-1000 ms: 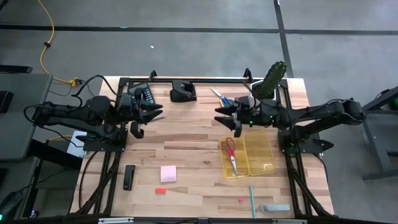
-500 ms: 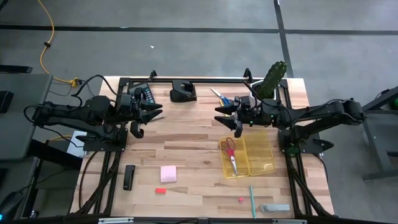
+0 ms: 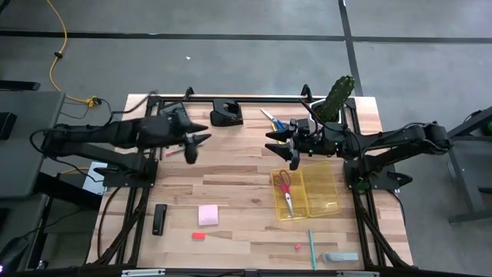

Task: Pack school essentials
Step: Put the black pencil into the yellow box

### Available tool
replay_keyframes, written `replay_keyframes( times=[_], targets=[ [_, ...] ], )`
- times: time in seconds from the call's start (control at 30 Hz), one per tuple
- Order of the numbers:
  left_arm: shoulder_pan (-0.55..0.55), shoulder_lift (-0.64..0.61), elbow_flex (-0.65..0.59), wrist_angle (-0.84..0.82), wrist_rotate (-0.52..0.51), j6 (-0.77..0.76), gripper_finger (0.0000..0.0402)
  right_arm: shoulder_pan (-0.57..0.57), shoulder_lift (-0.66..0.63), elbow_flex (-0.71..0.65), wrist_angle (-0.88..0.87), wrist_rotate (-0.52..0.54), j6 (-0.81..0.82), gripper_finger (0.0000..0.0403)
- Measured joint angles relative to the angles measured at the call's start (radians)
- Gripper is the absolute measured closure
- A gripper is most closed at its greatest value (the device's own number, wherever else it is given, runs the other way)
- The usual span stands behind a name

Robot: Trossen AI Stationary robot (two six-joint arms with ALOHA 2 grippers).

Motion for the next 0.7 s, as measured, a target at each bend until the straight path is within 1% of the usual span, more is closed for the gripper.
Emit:
replay_keyframes(
  times=[0.07,0.17,0.23,0.33,0.47,0.7],
  targets=[
    [0.071,0.058,0.029,-0.171,0.029,-0.029,0.0252,0.000,0.000,0.000,-0.001,0.000,0.001,0.0180],
    [0.191,0.157,0.027,-0.332,0.150,-0.042,0.0226,0.000,0.000,0.000,-0.008,0.000,0.003,0.0180],
    [0.267,0.216,0.007,-0.406,0.236,-0.024,0.0215,0.000,0.000,0.000,-0.010,0.001,0.009,0.0180],
    [0.351,0.317,-0.027,-0.447,0.334,0.054,0.0207,0.000,0.000,0.000,-0.018,0.001,0.016,0.0180],
    [0.415,0.443,-0.047,-0.438,0.346,0.164,0.0208,0.000,0.000,0.000,-0.029,0.002,0.019,0.0180],
    [0.473,0.619,-0.048,-0.437,0.345,0.262,0.0209,0.000,0.000,0.000,-0.045,0.003,0.019,0.0181]
  ],
)
